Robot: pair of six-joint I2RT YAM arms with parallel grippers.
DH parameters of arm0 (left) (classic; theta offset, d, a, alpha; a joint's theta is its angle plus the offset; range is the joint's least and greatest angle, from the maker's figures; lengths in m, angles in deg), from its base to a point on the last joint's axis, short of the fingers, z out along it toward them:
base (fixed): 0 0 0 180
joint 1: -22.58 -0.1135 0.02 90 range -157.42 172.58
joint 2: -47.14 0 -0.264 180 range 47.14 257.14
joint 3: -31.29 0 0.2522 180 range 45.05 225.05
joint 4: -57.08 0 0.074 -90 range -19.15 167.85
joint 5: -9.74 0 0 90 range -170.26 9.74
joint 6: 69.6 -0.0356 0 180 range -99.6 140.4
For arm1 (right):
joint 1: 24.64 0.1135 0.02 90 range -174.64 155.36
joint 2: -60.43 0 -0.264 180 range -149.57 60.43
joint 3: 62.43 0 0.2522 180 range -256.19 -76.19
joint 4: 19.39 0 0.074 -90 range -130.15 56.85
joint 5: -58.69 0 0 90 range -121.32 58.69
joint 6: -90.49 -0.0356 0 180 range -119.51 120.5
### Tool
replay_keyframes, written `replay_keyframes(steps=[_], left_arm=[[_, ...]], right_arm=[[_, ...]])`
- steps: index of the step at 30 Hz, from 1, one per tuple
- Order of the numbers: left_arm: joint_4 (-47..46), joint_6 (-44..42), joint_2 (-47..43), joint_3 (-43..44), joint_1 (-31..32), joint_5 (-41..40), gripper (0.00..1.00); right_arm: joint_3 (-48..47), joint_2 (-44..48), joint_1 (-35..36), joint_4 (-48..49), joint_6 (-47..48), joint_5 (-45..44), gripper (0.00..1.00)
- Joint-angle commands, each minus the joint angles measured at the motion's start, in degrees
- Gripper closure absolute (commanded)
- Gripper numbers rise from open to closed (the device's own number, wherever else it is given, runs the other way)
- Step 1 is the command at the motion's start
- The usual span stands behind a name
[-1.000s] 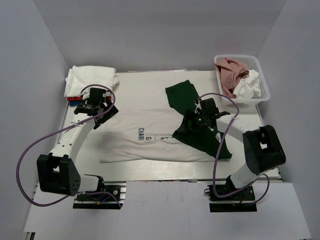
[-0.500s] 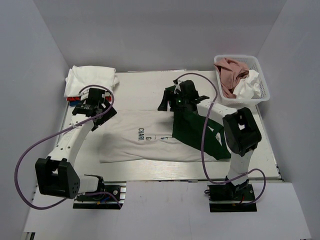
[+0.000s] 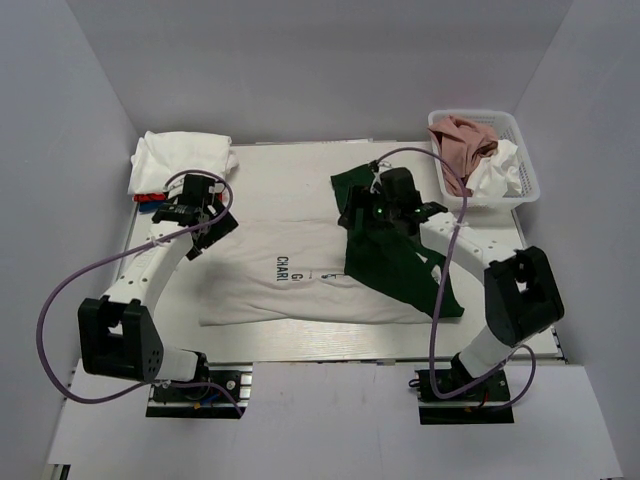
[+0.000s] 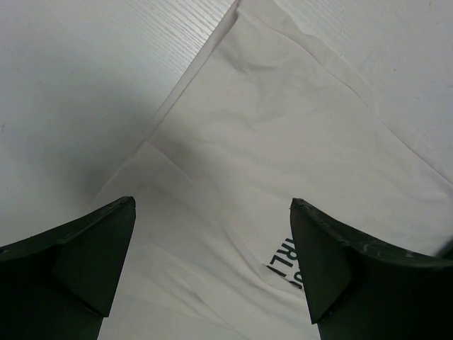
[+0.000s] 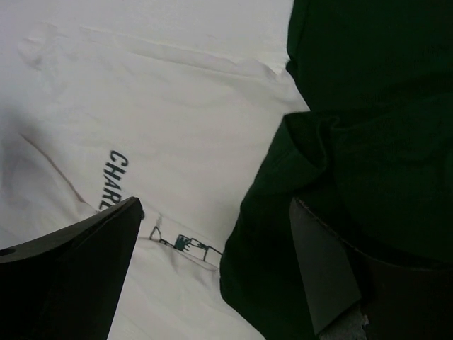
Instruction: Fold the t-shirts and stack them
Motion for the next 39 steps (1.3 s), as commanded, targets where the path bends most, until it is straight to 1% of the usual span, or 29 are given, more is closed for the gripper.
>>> replay_keyframes(steps=[1, 4, 9, 10, 12, 15, 17, 19, 22, 23, 24, 25, 27, 29, 30, 34, 35, 37, 38, 39], left_arm=[[-1.04, 0.33, 0.99, -0.16, -0.10, 1.09, 0.00], [-0.43, 0.33, 2.22, -0.16, -0.10, 1.09, 0.00], [-0.07, 0.33, 1.53, -0.34, -0.10, 0.04, 0.00], [-0.77, 0.33, 1.52, -0.95, -0.10, 0.03, 0.00], [-0.78, 0.85, 1.52, -1.57, -0.10, -1.18, 0.00], [-0.78, 0.85, 2.22, -1.57, -0.10, -2.33, 0.00], [-1.31, 0.85, 3.79, -1.57, -0.10, -2.34, 0.00], [-2.36, 0.85, 5.29, 0.18, -0.62, -3.04, 0.00], [-2.89, 0.24, 9.42, 3.60, -1.32, -4.36, 0.00], [-2.89, 0.24, 10.65, 4.57, -1.33, -4.36, 0.00], [-3.76, -0.28, 13.01, 6.15, -1.85, -4.36, 0.00], [-4.29, -1.16, 14.16, 6.78, -2.46, -4.36, 0.00], [-5.17, -1.17, 16.54, 8.44, -3.25, -4.36, 0.00], [-5.70, -1.69, 20.58, 9.94, -3.96, -3.66, 0.00], [-5.70, -1.69, 21.98, 11.69, -4.49, -3.66, 0.00], [-6.84, -2.30, 28.49, 15.21, -4.49, -1.82, 0.00], [-6.84, -2.31, 30.94, 16.70, -4.49, -1.03, 0.03], [-6.84, -2.83, 32.97, 17.94, -4.49, -0.50, 0.08], [-7.37, -3.36, 33.77, 18.81, -4.49, -0.49, 0.15], [-7.37, -3.36, 34.56, 19.35, -4.49, -0.49, 0.19]], right_arm=[[2.02, -3.64, 0.01, -3.34, 1.03, -1.23, 0.10], [-1.22, -8.21, 0.36, -4.22, -0.28, -0.17, 0.10], [-4.38, -15.42, 0.54, 4.12, -2.04, 6.06, 0.10], [-7.88, -16.22, 0.71, 4.65, -2.40, 6.77, 0.10], [-10.01, -17.72, 0.71, 4.22, -2.66, 6.86, 0.10], [-12.65, -16.85, 0.63, 4.40, -2.40, 6.69, 0.10], [-13.36, -16.32, 0.45, 3.26, -2.05, 4.24, 0.10], [-13.97, -15.79, 0.19, 0.45, -0.83, 0.90, 0.10], [-14.94, -15.61, -0.34, -0.70, 0.85, -2.98, 0.10], [-17.20, -16.22, -0.95, -1.66, 1.03, -3.59, 0.10], [-18.36, -16.75, -1.30, -2.54, 1.46, -6.12, 0.10], [-21.15, -17.97, -1.74, -5.68, 2.08, -7.19, 0.10], [-25.63, -20.18, -2.53, -7.64, 3.40, -12.54, 0.10], [-29.52, -23.07, -3.59, -8.87, 5.76, -15.53, 0.10], [-32.75, -23.69, -3.85, -8.88, 6.56, -16.59, 0.10], [-38.05, -27.12, -5.79, -9.67, 11.82, -18.62, 0.10], [-38.23, -27.74, -5.96, -8.80, 12.97, -19.15, 0.10], [-39.81, -30.18, -6.84, -7.39, 14.38, -20.47, 0.10], [-41.21, -30.81, -7.11, -7.30, 14.65, -20.30, 0.10], [-42.00, -31.60, -7.28, -7.47, 15.70, -19.60, 0.10]])
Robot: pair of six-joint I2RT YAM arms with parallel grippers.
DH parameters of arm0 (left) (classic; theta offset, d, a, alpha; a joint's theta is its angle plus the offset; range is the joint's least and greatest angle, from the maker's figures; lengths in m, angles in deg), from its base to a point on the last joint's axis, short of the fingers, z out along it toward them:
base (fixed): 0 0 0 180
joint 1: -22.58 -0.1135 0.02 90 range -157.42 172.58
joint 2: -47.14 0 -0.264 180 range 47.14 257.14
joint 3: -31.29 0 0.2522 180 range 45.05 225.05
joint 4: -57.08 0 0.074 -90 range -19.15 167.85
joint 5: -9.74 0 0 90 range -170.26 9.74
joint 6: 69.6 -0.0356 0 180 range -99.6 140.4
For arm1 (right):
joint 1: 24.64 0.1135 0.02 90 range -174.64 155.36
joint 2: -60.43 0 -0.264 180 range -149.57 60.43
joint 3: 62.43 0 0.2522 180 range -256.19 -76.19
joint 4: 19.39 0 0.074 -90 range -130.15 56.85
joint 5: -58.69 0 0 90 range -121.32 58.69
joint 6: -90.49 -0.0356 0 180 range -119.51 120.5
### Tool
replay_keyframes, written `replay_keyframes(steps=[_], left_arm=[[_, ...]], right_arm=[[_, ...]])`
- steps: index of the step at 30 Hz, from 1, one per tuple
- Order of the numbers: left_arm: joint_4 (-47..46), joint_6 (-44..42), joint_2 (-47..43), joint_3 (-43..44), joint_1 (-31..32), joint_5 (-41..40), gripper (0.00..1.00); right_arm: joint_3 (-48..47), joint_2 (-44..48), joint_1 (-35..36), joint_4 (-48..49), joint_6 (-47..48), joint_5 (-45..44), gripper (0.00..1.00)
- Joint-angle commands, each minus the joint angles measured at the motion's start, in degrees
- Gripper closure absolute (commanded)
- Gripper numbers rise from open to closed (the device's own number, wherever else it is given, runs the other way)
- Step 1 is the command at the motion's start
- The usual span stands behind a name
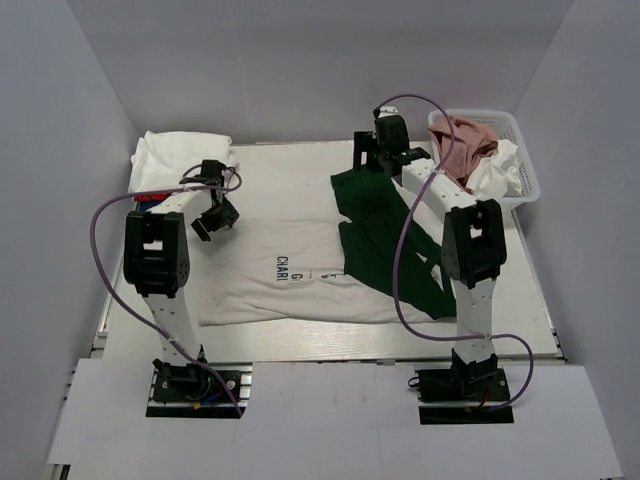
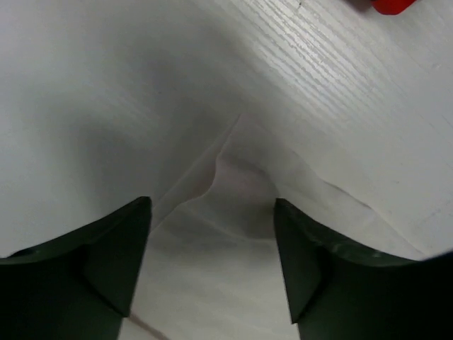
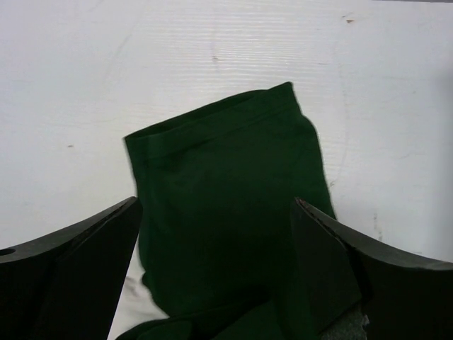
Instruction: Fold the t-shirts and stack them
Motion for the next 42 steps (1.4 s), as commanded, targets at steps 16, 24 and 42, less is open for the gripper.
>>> replay_keyframes(steps=[16, 24, 42], left_arm=[[-1.32, -3.46, 3.11, 2.50, 0.08, 4.35, 1.00], [-1.32, -3.46, 3.11, 0.56, 0.08, 4.96, 1.00], [0.44, -2.85, -3.04, 2.85, 1.13, 2.95, 1.00]], right_arm=[[-22.00, -23.56, -3.85, 5.84, 5.94, -1.94, 0.10], [-27.00, -29.88, -4.55, 9.55, 9.20, -4.77, 0.10], [6.28, 3.90, -3.50, 21.47, 14.12, 3.93, 1.00]])
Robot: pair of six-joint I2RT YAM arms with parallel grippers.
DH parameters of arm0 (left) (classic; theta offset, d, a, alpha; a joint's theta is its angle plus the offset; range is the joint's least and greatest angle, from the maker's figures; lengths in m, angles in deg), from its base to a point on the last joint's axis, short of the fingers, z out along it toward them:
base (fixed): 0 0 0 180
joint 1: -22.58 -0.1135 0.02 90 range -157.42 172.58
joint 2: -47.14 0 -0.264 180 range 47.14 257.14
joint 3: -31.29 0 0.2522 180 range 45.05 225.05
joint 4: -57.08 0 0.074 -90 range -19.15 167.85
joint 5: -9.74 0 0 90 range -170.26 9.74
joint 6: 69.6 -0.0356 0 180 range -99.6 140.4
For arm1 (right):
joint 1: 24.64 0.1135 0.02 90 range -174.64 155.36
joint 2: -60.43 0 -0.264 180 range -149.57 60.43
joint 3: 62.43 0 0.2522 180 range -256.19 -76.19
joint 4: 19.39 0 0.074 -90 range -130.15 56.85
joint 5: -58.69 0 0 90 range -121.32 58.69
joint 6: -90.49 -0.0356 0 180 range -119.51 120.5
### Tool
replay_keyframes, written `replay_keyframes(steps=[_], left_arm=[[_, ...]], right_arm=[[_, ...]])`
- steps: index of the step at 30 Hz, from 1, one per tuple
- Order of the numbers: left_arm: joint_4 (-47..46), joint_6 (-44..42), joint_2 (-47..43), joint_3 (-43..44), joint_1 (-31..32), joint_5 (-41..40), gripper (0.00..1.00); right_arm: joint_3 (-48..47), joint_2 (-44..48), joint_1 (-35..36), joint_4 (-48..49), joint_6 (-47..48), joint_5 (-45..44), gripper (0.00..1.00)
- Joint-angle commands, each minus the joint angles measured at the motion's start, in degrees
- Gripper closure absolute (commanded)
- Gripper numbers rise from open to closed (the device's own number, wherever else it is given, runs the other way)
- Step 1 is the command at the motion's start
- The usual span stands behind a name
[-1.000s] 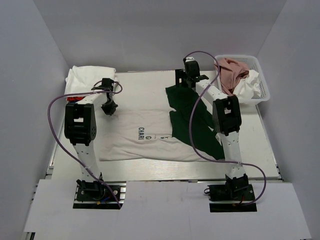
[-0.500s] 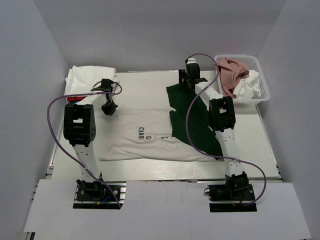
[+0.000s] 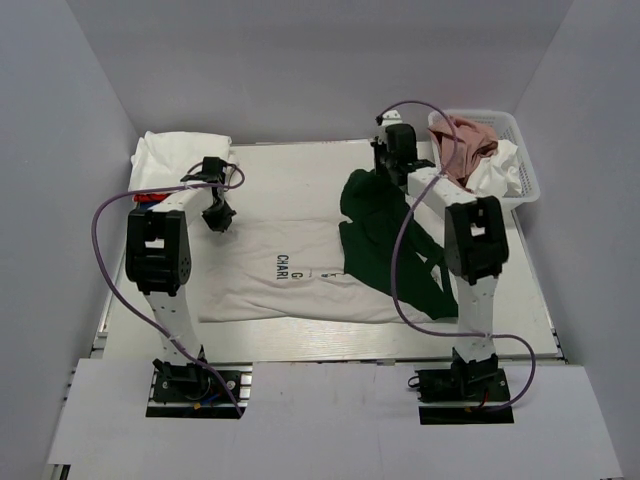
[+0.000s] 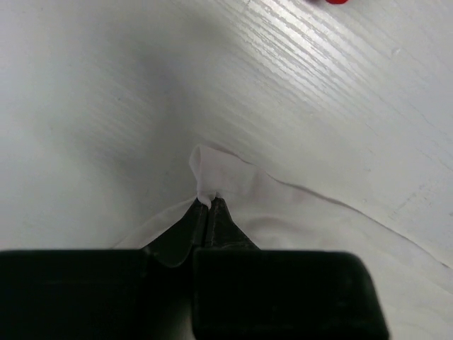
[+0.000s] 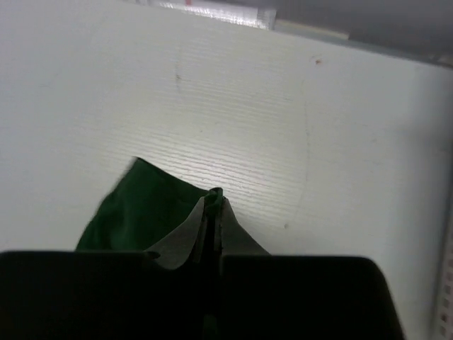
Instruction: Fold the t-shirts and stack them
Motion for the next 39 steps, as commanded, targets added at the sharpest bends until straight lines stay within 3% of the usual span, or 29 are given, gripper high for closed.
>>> replay_keyframes(steps=[1, 8, 15, 24, 30, 39], left_arm=[[1.05, 0.12, -7.21, 0.07, 0.87, -1.70, 1.00], [1.05, -0.57, -16.79, -4.93, 0.87, -6.89, 1.00], [1.05, -2.42, -20.32, -7.05, 0.87, -8.30, 1.00], [-2.20, -1.03, -25.85, -14.60, 0.87, -5.58, 1.00], [-7.12, 0.91, -32.79, -24.34, 1.40, -5.40, 1.00], [-13.19, 1.00, -39.39, -34.63, 1.40, -2.94, 0.96]], right_arm=[[7.83, 12.52, 0.74, 10.01, 2.27, 1.82, 1.00], [28.40, 33.71, 1.71, 10.38, 2.27, -4.94, 1.00], [39.33, 49.96, 1.80, 9.15, 0.95, -4.43, 1.00], [49.96, 63.06, 2.24, 2.30, -4.58, -3.28, 1.00], [56.91, 71.58, 2.42, -1.92, -10.55, -2.68, 1.00], [63.85, 78.28, 2.42, -10.45, -14.43, -2.49, 1.00]])
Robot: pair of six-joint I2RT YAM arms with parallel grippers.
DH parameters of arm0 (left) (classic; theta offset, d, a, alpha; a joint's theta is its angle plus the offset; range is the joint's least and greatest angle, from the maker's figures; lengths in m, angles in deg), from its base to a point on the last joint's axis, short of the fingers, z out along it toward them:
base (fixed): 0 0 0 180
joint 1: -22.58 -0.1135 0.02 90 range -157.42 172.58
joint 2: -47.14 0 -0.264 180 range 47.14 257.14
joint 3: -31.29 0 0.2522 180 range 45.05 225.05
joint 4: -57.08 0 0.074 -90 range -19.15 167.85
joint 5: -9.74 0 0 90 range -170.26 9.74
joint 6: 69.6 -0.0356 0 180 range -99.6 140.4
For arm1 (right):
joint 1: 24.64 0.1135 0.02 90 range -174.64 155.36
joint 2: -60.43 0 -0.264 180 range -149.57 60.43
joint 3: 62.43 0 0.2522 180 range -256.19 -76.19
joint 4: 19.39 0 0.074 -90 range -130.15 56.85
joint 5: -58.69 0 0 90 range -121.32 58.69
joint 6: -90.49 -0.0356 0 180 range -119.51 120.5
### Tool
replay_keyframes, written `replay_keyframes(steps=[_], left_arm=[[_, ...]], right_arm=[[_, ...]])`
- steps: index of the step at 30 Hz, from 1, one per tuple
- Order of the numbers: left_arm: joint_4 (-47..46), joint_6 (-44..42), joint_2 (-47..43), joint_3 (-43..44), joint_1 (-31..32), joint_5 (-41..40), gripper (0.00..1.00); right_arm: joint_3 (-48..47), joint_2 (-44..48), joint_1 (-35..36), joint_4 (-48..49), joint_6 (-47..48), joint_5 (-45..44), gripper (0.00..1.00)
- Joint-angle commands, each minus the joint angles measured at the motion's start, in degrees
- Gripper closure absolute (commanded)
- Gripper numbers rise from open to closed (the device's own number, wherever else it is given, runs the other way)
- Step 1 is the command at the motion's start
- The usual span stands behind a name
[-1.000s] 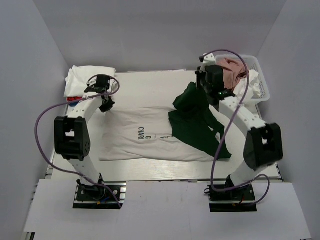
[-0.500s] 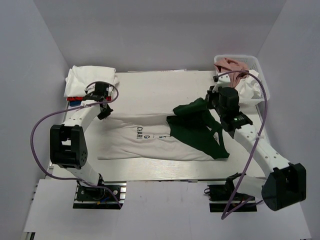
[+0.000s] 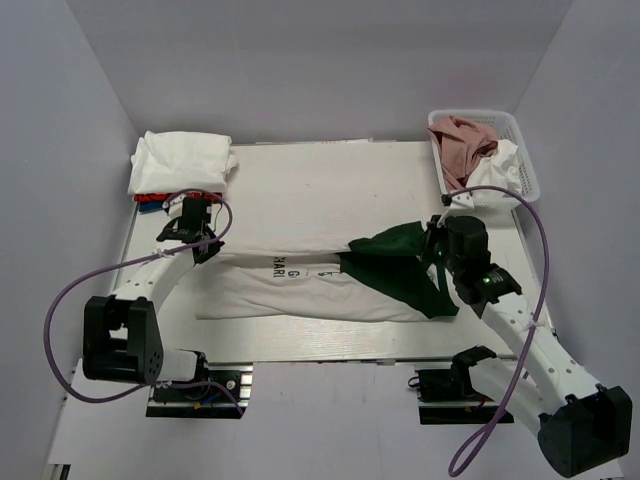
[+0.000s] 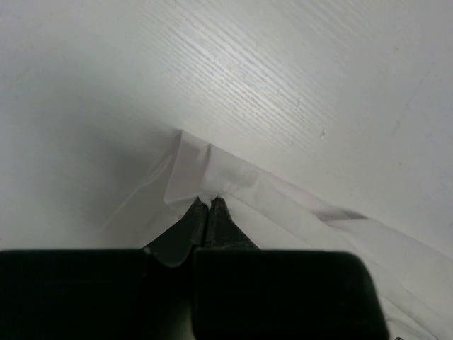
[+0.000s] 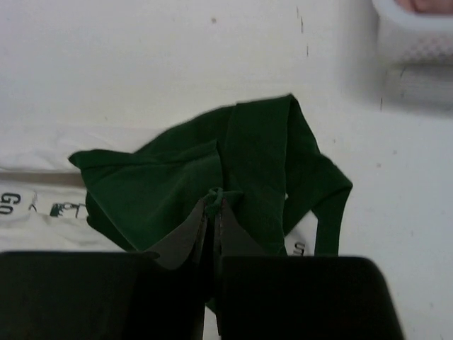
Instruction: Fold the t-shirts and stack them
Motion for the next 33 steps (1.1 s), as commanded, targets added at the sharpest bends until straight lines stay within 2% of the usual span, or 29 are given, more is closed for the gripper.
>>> replay_keyframes(steps=[1, 2, 4, 5, 7, 8, 9, 10, 11, 12, 14, 15, 20, 22, 23, 25, 31, 33], left_arm=[[-2.83, 1.63, -3.56, -2.71, 0.09, -0.05, 0.96], [-1.96, 2.86, -4.97, -4.19, 0.09, -0.06, 0.94], [-0.55, 5.14, -7.77, -5.78, 0.09, -1.20, 0.78], [0.24, 6.46, -8.75, -7.27, 0.09, -1.20, 0.75], [4.01, 10.50, -10.95, -7.90, 0.09, -3.13, 0.53], [6.03, 12.08, -11.91, -8.51, 0.09, -3.92, 0.40], [10.92, 14.97, -13.58, -8.52, 0.09, -4.80, 0.34], [13.84, 16.48, -14.12, -7.91, -0.70, -6.02, 0.14], [17.44, 18.15, -14.12, -6.07, -1.23, -6.04, 0.01], [22.44, 19.47, -14.12, -5.18, -1.23, -7.25, 0.00], [23.37, 19.48, -14.12, -3.34, -1.23, -6.31, 0.00], [22.84, 18.44, -14.12, -3.33, -1.23, -4.12, 0.00], [16.87, 16.49, -11.59, -2.28, -1.23, 1.51, 0.00], [15.63, 15.97, -9.39, -0.61, -1.23, 2.66, 0.00], [15.02, 15.97, -8.07, 0.00, -1.23, 2.67, 0.00], [15.02, 15.97, -3.85, 1.76, -1.23, 2.67, 0.00], [16.16, 16.67, 6.08, 6.25, -1.23, 2.58, 0.00], [16.77, 17.29, 9.16, 7.65, -1.23, 3.28, 0.11]], right_arm=[[2.55, 2.68, 0.06, -5.29, -3.86, -1.85, 1.00], [3.77, 3.81, 0.23, -6.00, -4.49, -2.56, 1.00], [4.74, 5.22, 0.14, -8.98, -7.12, -2.66, 1.00], [5.62, 5.84, 0.14, -9.69, -7.74, -1.87, 1.00], [6.76, 7.68, 0.23, -12.76, -12.02, -1.17, 1.00], [8.86, 8.30, 0.14, -14.17, -13.10, 0.67, 0.96], [9.31, 9.26, 0.14, -15.32, -15.80, 1.12, 0.80], [9.75, 10.32, 0.14, -19.50, -18.18, 1.38, 0.70], [9.41, 10.76, 0.14, -21.20, -19.77, 1.91, 0.61], [9.06, 11.38, 0.14, -22.52, -20.66, 2.00, 0.50], [7.83, 13.66, 0.06, -25.17, -20.76, 2.09, 0.14], [6.69, 14.10, 0.14, -25.26, -20.23, 2.00, 0.10], [7.47, 17.18, 0.14, -15.62, -13.83, 3.32, 0.10], [8.79, 16.13, 0.06, -10.42, -12.59, 6.65, 0.10], [9.23, 14.91, 0.06, -5.79, -12.06, 7.71, 0.10], [10.02, 12.62, 0.23, -3.21, -11.53, 12.34, 0.10], [10.55, 5.50, 0.06, 3.21, -10.38, 14.49, 0.10], [10.46, 3.92, 0.14, 3.65, -10.12, 14.40, 0.10]])
